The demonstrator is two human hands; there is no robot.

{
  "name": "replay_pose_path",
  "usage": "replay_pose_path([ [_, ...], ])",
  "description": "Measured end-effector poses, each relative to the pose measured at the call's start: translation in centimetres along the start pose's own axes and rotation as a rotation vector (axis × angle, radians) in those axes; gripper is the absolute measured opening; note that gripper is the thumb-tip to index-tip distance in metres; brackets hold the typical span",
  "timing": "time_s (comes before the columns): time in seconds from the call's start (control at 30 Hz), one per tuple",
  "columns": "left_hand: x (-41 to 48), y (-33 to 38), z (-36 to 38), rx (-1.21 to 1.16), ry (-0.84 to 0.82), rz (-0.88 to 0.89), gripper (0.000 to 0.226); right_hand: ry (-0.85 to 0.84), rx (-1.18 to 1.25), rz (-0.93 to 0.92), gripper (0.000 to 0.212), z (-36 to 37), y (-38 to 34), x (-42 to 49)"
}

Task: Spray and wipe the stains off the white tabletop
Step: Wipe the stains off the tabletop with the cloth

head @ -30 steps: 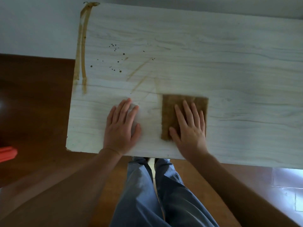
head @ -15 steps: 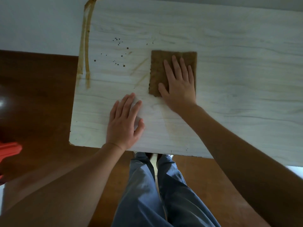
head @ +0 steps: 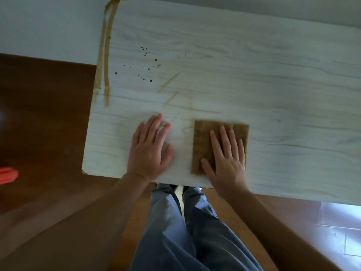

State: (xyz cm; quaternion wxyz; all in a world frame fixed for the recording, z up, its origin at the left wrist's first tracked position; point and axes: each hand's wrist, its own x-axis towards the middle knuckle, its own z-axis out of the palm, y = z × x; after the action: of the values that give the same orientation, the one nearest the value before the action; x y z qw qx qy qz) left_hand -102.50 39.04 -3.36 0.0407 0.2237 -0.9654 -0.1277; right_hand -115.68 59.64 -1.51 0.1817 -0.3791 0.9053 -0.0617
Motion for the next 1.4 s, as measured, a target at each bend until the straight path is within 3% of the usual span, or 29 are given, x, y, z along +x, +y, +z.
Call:
replay_pose_path([
  [0.2,-0.1,-0.1,0.1,0.029,-0.015,0.013,0.060,0.080,0.018,0.043,0.077,-3.4,-2.3,15.7],
  [0.33,0.0,-0.1,0.1,0.037,0.004,0.019,0.058,0.096,0.032,0.086,0.077,-3.8,-4.0,19.3],
  [0.57,0.0,0.2,-0.2,0.038,-0.035,0.004,0.061,0.124,0.079,0.064,0.070,-1.0,-3.7,8.7],
  [0.8,0.0,0.5,-0.4,-0.003,-0.017,-0.010,0.060,0.046,0.063,0.086,0.070,1.0,3.2,-5.8],
  [1.0,-0.1,0.4,-0.3,-0.033,0.006,-0.002,0.059,0.071,0.053,0.172,0.070,1.8,0.2,-5.4],
  [1.23,-0.2,-1.1,-1.6,-0.193,0.012,0.049,0.047,0.062,0.013,0.017,0.069,3.6,-9.8,-1.9],
  [1.4,-1.5,-6.6,-5.0,-0.093,0.047,0.053,0.045,0.068,0.051,-0.041,0.066,4.8,-15.6,-0.1],
])
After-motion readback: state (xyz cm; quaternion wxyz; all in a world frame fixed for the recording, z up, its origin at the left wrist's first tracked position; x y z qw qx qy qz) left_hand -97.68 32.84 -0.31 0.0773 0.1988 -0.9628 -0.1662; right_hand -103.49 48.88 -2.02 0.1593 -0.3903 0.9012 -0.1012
